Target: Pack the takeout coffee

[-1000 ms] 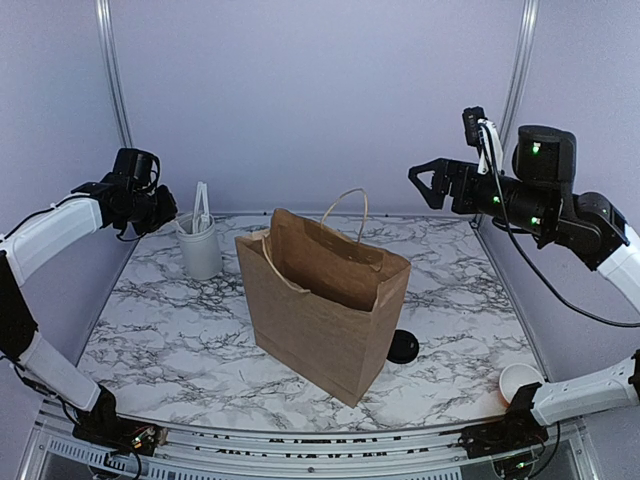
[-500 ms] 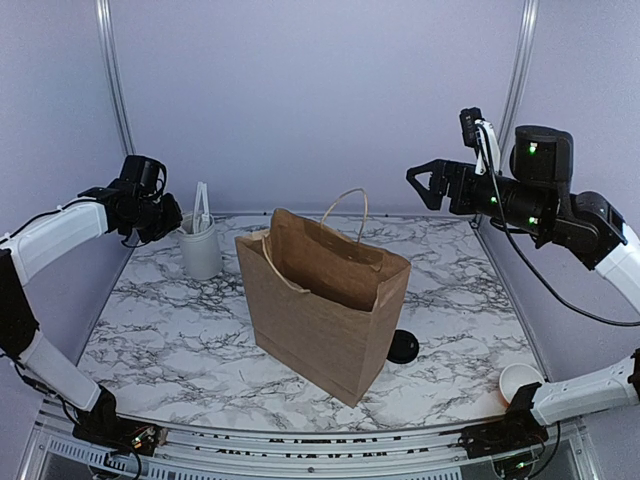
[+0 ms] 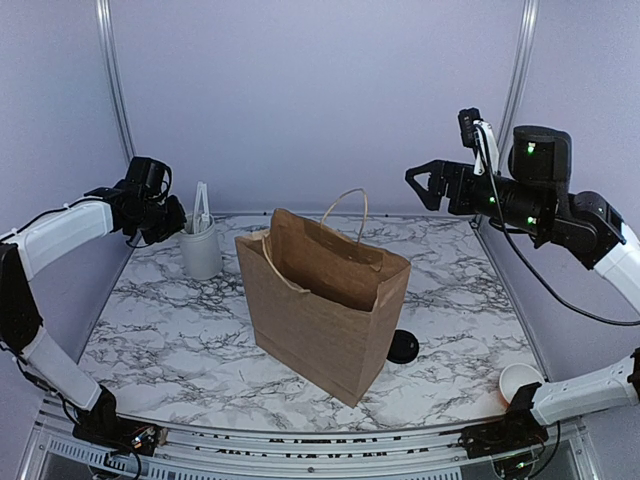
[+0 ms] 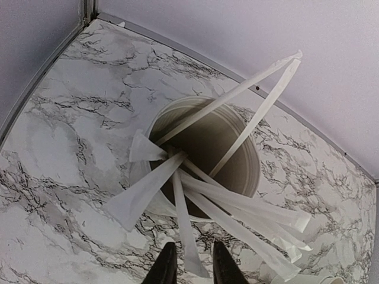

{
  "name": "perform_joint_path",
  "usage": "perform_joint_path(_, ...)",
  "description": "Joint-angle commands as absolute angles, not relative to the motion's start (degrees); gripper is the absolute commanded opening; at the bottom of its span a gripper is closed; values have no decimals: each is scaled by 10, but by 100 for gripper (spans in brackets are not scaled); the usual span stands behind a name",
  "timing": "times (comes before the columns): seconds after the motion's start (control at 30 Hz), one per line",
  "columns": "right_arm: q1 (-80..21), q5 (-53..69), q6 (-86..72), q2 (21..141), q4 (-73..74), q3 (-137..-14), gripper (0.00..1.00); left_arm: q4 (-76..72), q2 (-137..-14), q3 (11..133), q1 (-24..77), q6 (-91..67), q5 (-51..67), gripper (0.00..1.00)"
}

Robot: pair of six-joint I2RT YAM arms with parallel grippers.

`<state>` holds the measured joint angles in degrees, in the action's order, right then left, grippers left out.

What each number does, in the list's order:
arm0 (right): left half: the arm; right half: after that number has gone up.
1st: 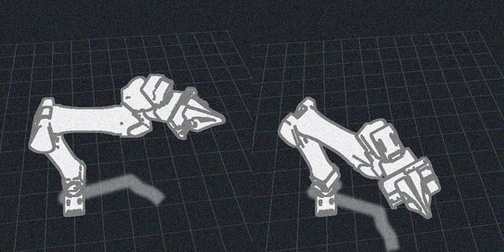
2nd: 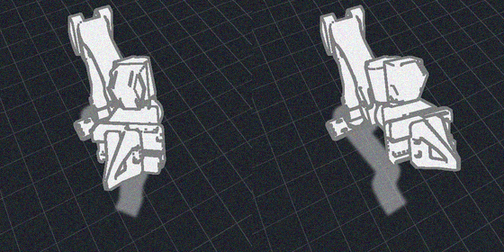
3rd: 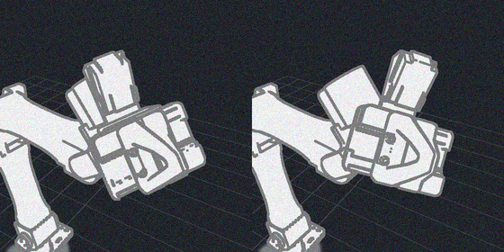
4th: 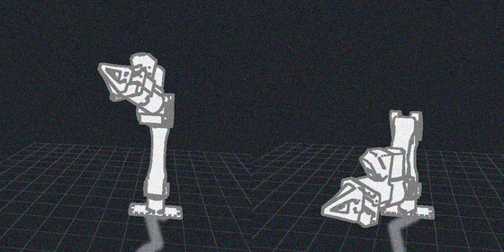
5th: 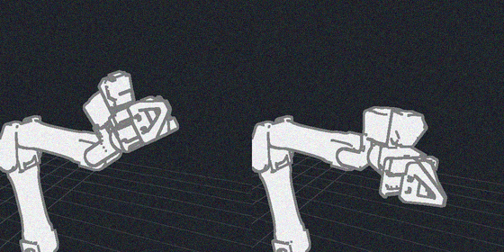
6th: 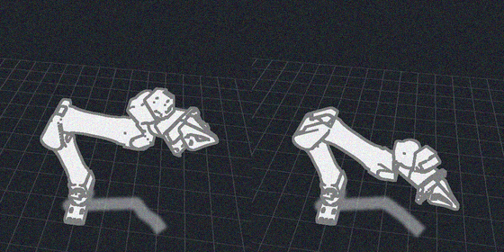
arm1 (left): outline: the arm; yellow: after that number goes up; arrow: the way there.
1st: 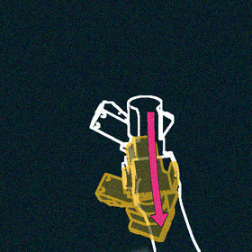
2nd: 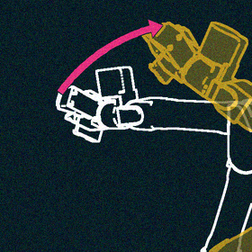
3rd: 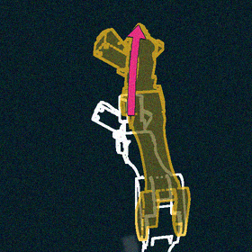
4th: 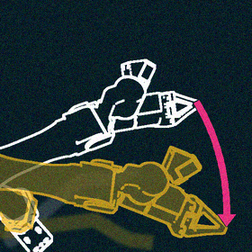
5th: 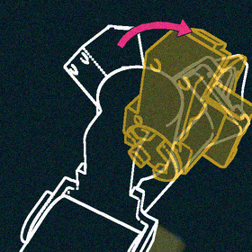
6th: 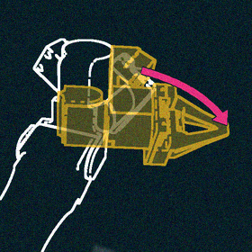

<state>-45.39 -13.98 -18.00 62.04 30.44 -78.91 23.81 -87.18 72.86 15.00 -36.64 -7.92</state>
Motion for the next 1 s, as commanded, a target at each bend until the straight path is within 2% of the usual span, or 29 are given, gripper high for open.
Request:
perform_joint_path(0.0,-450,-134,-180,622,287,-792,98,230,-886,746,154,-362,-83,21)
perform_joint_path(0.97,-450,-134,-180,619,292,-793,98,225,-918,766,167,-321,-138,3)
